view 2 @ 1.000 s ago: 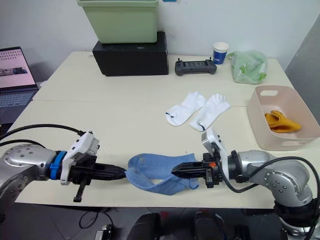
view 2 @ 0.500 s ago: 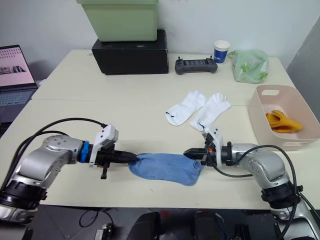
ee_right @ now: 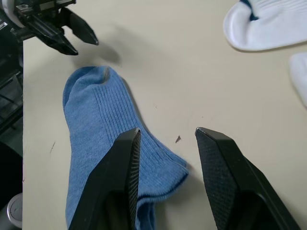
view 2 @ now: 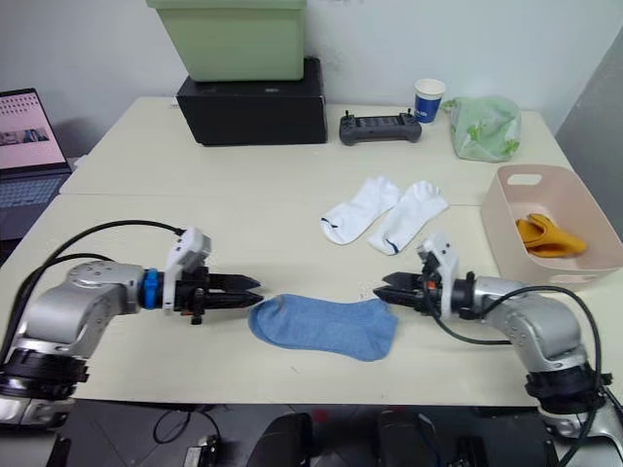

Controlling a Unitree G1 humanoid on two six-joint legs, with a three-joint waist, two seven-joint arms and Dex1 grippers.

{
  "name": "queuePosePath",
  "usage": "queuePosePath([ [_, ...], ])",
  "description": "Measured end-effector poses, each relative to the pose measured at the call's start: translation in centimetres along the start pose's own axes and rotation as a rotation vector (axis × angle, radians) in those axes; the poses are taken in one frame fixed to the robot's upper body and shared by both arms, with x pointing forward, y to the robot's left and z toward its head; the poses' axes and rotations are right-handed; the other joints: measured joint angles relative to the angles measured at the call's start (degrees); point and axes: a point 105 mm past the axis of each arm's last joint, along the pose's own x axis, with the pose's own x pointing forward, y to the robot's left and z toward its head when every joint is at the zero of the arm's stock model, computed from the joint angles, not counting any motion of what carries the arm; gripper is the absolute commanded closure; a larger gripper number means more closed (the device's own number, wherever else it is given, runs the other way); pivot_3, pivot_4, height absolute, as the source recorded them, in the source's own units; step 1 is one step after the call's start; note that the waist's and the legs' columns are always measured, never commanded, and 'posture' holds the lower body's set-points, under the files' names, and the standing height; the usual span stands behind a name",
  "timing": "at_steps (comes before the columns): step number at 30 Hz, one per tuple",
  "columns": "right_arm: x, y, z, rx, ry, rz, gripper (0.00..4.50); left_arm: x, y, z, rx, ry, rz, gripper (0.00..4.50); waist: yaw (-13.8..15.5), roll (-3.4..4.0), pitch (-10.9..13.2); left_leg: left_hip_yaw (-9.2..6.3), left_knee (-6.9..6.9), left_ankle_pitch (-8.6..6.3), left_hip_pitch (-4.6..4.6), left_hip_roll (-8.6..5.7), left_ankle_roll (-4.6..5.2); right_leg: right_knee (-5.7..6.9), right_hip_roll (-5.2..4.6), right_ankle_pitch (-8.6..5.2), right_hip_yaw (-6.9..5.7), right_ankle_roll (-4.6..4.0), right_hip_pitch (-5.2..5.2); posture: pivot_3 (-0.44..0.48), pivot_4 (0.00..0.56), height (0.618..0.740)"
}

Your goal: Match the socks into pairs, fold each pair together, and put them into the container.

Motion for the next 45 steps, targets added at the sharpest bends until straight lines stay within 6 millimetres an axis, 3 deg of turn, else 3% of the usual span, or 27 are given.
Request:
queuePosePath([
  [6,-0.5,0.8,-1.8,0.020,0.050,-0.006,2.47,1.0,-1.1,-0.5,0.024,0.006,-0.007,2.64,0.0,0.00,0.0,0.05,0.01,0.00,0.00,-0.04,0.00,0.00,-0.06,0.00,0.04,0.00,0.01,0.000,0.150,0.740],
  [12,-0.3,0.7,-2.7,-0.001,0.086,-0.031,2.47,2.8,-0.2,-1.2,0.092,0.013,0.043,2.64,0.0,0.00,0.0,0.05,0.01,0.00,0.00,-0.08,0.00,-0.01,-0.04,0.00,0.03,0.00,0.01,0.000,0.150,0.740],
  [25,-0.8,0.6,-3.8,-0.010,0.122,-0.038,2.47,3.5,0.3,-2.2,0.136,0.056,0.043,2.64,0.0,0.00,0.0,0.05,0.01,0.00,0.00,-0.06,0.00,-0.01,-0.05,0.00,0.03,0.00,0.02,0.000,0.150,0.740],
  [29,-0.8,0.9,-3.8,-0.014,0.119,-0.016,3.29,3.6,0.3,-2.1,0.153,0.056,0.033,3.44,0.0,0.00,0.0,0.05,0.01,0.00,0.00,-0.07,0.00,-0.01,-0.04,0.00,0.02,0.00,0.02,0.000,0.150,0.740],
  [32,-0.6,1.1,-3.6,-0.015,0.109,-0.008,4.47,3.6,0.3,-1.9,0.159,0.054,0.031,4.49,0.0,0.00,0.0,0.04,0.01,0.00,0.00,-0.07,0.00,0.00,-0.04,0.00,0.02,0.00,0.02,0.000,0.150,0.740],
  [45,-0.2,2.2,-2.9,0.005,0.086,0.061,4.49,3.3,-0.1,-1.3,0.119,0.026,0.018,4.50,0.0,0.00,0.0,0.02,0.01,0.00,0.00,-0.05,0.00,0.00,-0.04,0.00,0.00,0.00,0.02,0.000,0.150,0.740],
])
